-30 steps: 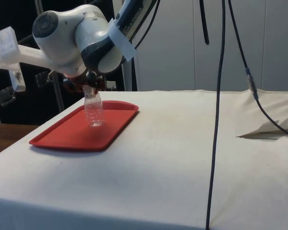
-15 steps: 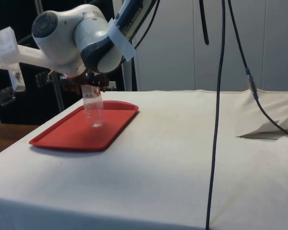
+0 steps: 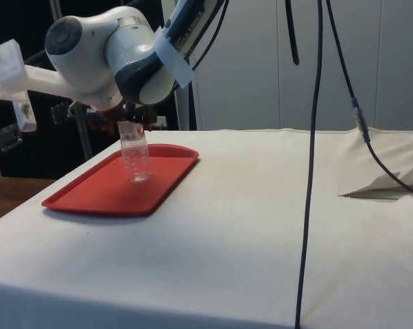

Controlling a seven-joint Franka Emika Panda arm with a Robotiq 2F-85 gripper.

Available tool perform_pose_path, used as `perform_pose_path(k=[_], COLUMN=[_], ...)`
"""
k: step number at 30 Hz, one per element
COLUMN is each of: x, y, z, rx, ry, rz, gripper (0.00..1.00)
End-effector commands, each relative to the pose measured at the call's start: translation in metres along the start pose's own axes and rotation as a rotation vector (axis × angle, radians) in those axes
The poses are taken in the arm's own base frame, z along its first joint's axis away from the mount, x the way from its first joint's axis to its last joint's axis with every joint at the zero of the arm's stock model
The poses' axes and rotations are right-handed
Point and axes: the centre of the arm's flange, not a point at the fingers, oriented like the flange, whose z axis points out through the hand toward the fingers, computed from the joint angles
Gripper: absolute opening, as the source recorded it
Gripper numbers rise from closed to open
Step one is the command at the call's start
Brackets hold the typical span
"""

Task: Place the bottle upright on the tray.

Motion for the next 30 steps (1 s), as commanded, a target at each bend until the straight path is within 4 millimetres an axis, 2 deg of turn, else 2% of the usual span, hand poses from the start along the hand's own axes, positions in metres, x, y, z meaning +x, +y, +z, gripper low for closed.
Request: perform_pose_path(k=[1,10,17,18,22,26,27,30], x=[-0.001,-0.011,-0.023,-0.021,-0.028,-0.026,-0.028,-0.021], y=[-0.001,-0.003,-0.006,-0.005,-0.007,-0.008,-0.008,-0.008], z=[-0.002,-0.015,-0.033,-0.028,-0.041,-0.052,-0.047,-0.058], rx=[0.003,-0.005,-0.004,-0.01,-0.01,-0.017,-0.026,-0.021], ry=[0.001,0.015,0.028,0.026,0.039,0.05,0.05,0.054], rz=[0.002,0.008,0.027,0.02,0.037,0.055,0.046,0.068], gripper=[1.0,1.0,1.0,1.0,1.0,1.0,1.0,1.0])
